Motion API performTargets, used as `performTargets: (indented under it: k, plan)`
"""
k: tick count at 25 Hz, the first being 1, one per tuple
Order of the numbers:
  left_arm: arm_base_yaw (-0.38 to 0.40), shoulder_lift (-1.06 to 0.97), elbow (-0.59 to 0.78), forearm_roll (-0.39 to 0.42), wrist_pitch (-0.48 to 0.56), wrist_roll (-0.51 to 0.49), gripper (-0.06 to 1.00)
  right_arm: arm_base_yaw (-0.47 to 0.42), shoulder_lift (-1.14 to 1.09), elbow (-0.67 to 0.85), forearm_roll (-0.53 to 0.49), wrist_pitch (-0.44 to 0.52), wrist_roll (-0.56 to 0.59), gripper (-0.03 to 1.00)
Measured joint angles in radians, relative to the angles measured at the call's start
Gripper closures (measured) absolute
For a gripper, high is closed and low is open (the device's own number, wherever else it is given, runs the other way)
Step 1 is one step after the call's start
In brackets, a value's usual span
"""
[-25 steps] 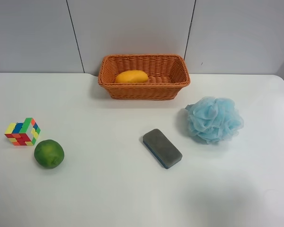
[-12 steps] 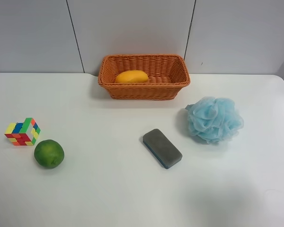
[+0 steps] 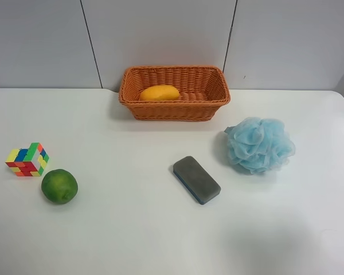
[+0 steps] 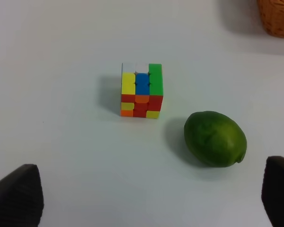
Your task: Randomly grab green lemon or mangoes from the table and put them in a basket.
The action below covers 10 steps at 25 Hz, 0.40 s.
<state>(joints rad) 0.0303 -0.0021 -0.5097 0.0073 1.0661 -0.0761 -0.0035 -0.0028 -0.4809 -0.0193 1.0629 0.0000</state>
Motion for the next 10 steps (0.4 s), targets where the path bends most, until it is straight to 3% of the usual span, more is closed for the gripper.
performTargets:
  k: [10]
  plan:
    - [0.0,0.0,0.0,0.0,-0.001,0.0,0.04,0.0,0.0,0.0,0.0,0.0,0.0,-0.01]
